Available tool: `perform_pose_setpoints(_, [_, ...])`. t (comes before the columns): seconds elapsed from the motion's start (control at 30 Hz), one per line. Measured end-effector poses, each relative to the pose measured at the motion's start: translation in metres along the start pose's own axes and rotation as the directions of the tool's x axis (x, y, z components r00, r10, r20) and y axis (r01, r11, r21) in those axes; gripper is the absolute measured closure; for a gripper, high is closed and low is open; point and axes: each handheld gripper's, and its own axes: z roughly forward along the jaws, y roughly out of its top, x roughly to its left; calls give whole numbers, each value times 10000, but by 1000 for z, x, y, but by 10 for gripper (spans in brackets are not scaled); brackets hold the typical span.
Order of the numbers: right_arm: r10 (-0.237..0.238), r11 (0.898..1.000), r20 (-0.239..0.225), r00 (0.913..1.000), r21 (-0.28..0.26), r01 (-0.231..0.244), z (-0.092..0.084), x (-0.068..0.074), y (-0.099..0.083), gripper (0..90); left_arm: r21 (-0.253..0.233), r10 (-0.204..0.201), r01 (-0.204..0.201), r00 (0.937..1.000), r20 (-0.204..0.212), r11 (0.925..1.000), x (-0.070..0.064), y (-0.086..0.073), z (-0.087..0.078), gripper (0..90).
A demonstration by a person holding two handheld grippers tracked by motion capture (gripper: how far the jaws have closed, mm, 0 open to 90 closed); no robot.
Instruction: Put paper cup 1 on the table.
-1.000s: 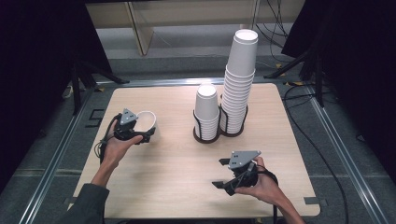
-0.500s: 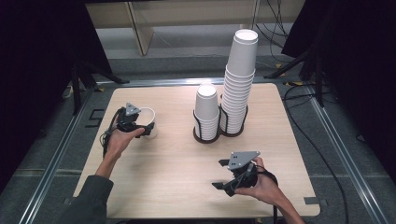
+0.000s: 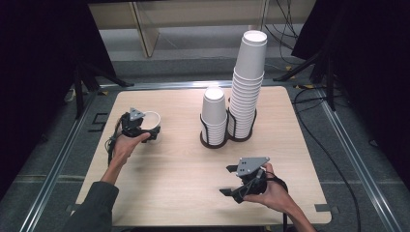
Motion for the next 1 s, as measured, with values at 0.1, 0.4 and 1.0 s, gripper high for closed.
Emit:
perform_pose_setpoints(0.1, [86,10000,-42,10000,25,-86,0,0,0,213,-409,-189,193,9998,102,9990,0,-6,2,70])
perform_pose_setpoints(0.4, [-51,10000,57,10000,-4,51,-2,-1,-1,214,-925,-604,618,9980,182,9938,1,-23,4,121])
perform_pose_setpoints(1.0, [264,9996,106,9996,-74,-263,-7,-2,-5,212,-523,-681,696,9972,303,9962,5,-51,0,142])
